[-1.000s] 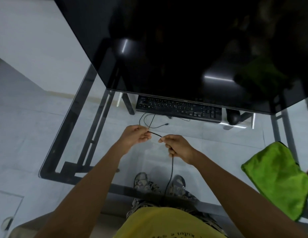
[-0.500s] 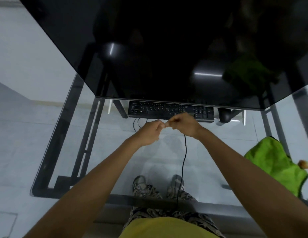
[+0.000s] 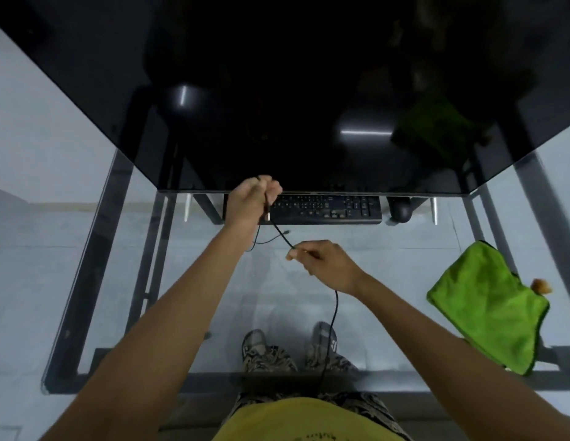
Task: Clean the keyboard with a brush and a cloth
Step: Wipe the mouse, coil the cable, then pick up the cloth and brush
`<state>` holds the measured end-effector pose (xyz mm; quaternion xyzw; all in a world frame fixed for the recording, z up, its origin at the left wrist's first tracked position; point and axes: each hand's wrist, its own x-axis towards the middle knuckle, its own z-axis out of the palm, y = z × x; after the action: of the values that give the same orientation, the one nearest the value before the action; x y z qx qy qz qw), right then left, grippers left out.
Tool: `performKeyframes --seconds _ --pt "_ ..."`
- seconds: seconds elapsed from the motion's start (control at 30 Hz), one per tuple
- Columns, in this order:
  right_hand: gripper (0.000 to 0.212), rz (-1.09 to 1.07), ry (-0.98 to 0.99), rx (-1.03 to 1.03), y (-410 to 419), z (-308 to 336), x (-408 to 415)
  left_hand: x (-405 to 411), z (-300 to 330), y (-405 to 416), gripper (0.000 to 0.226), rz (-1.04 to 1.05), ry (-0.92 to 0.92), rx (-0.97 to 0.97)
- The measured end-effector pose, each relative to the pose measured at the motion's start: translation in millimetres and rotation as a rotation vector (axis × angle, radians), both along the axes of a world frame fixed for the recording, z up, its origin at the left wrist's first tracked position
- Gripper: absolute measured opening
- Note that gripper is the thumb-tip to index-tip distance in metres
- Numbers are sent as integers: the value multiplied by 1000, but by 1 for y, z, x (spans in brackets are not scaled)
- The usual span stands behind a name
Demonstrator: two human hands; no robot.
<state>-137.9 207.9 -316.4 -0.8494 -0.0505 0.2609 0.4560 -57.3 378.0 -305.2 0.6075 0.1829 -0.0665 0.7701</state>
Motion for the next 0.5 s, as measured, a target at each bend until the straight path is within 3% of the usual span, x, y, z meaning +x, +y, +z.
performKeyframes --seconds 0.1,0.17,0.23,0.37,0.5 --pt "13 -5 -68 -46 -10 20 17 -15 -19 0 17 -432 -254 513" --pt "9 -18 -57 -70 -26 33 33 -24 -19 -3 20 -647 -269 652" --pt "7 20 -35 -113 -41 41 46 -30 -12 -8 26 -814 -217 665" --pt "7 -60 -11 -11 -58 45 57 -35 13 -19 31 -889 33 358" --pt "7 -292 -108 143 -61 37 57 -34 28 -16 28 -675 287 -253"
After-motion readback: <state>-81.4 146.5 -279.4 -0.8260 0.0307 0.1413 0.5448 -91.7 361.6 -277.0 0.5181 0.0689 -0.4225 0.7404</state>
